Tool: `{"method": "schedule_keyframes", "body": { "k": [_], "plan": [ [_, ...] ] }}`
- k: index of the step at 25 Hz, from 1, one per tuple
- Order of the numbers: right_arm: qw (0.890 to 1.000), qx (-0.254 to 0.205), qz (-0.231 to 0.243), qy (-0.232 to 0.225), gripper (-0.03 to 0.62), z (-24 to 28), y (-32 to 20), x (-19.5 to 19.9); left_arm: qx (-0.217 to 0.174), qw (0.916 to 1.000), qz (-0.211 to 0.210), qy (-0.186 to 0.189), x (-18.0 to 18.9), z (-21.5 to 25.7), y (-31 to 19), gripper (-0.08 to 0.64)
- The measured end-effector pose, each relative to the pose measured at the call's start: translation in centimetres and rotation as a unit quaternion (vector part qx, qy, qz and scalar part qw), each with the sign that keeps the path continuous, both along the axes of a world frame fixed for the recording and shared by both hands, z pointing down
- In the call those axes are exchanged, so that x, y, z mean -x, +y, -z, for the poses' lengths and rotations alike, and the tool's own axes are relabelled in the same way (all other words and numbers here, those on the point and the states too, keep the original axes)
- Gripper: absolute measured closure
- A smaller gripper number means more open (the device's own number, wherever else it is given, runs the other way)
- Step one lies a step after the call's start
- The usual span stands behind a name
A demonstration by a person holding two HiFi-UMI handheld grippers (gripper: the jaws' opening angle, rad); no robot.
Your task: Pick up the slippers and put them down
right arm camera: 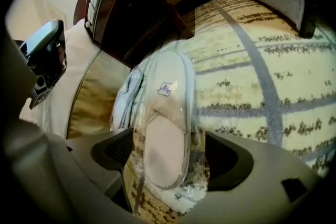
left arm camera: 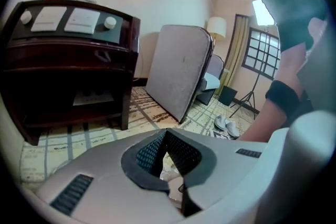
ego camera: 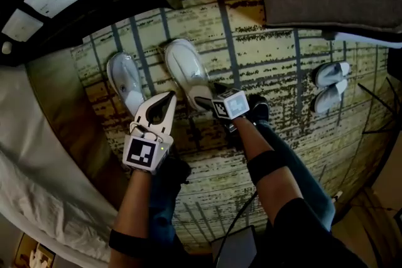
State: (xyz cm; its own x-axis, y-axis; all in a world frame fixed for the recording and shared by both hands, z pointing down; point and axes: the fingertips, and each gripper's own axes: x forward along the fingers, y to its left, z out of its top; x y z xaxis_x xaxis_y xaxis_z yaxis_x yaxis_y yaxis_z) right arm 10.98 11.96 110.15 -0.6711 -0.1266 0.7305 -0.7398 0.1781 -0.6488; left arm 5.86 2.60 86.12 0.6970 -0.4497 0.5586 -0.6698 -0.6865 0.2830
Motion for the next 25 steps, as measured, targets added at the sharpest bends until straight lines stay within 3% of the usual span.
{"method": "schedule_keyframes", "body": {
  "k": [4, 8, 11, 19, 25],
  "plan": [
    [1.0, 0.002, 0.004, -0.016, 0.182, -2.1, 0.5, 1.2, 0.009, 0.9999, -0.007, -0.003, -0.1, -2.8, 0.3, 0.558],
    [1.0, 0.0, 0.001, -0.008, 0.357, -3.1, 0.4, 0.6, 0.009, 0.9999, -0.008, -0.004, 0.4, -4.0, 0.1, 0.558],
    [1.0, 0.0, 0.0, -0.021, 0.405, -2.4, 0.3, 0.9, 0.014, 0.9999, -0.004, -0.007, 0.8, -4.3, 0.2, 0.558],
    [0.999, -0.01, -0.006, -0.049, 0.439, -1.8, 1.0, 1.0, 0.017, 0.9998, 0.014, -0.004, 1.6, -4.4, -0.1, 0.558],
    [0.997, -0.039, -0.003, -0.066, 0.44, 2.1, 0.1, 1.2, 0.008, 0.9997, 0.022, -0.007, 3.4, -4.2, 0.0, 0.558]
  ]
}}
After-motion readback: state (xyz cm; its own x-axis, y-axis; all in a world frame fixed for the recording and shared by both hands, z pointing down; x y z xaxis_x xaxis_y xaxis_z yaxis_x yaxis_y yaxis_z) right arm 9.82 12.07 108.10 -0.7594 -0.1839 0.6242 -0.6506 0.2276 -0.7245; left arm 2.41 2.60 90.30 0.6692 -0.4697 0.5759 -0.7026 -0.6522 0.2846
